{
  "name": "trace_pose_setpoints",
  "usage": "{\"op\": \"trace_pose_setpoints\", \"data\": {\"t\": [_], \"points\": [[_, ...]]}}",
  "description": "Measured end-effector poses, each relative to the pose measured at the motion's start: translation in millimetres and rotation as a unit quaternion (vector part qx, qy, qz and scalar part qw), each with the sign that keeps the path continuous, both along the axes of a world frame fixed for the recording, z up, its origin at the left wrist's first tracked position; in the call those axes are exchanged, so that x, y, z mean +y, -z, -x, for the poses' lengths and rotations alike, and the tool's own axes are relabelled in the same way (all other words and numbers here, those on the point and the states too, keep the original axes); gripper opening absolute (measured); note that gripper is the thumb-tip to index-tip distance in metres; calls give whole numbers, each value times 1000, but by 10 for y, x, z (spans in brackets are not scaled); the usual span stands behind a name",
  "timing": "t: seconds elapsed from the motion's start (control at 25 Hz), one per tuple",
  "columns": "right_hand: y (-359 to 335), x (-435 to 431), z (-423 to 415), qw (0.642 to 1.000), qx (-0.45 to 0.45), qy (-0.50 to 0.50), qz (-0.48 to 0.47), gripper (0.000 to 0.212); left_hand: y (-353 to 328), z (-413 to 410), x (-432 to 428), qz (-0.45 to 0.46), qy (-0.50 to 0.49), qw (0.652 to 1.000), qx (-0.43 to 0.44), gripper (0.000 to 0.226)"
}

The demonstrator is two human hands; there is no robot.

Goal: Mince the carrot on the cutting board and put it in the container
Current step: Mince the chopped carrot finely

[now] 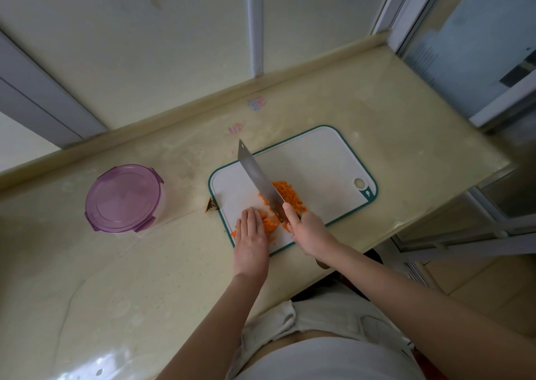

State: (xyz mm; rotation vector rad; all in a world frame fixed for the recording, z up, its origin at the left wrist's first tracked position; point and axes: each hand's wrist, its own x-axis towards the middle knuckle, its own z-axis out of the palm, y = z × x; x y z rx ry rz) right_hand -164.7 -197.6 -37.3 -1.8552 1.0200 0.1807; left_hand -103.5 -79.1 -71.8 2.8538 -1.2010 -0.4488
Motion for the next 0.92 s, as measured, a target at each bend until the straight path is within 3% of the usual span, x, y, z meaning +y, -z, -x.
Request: {"op": "trace_pose_setpoints", "data": {"t": [0.32, 0.64, 0.8, 0.92], "points": [[-97, 72, 121, 1000, 6, -22, -21, 60, -55, -70, 40, 62, -9, 994, 85, 65], [-47, 175, 169, 999, 14, -32, -10, 60, 8, -4, 72, -13, 44, 999, -14, 65], [-27, 196, 146, 998, 34, -52, 18, 61, 91, 10, 18, 61, 38, 997, -23, 73], [5, 202, 120, 997, 48, -57, 29, 60, 131, 13, 66, 46, 25, 999, -15, 65]]}}
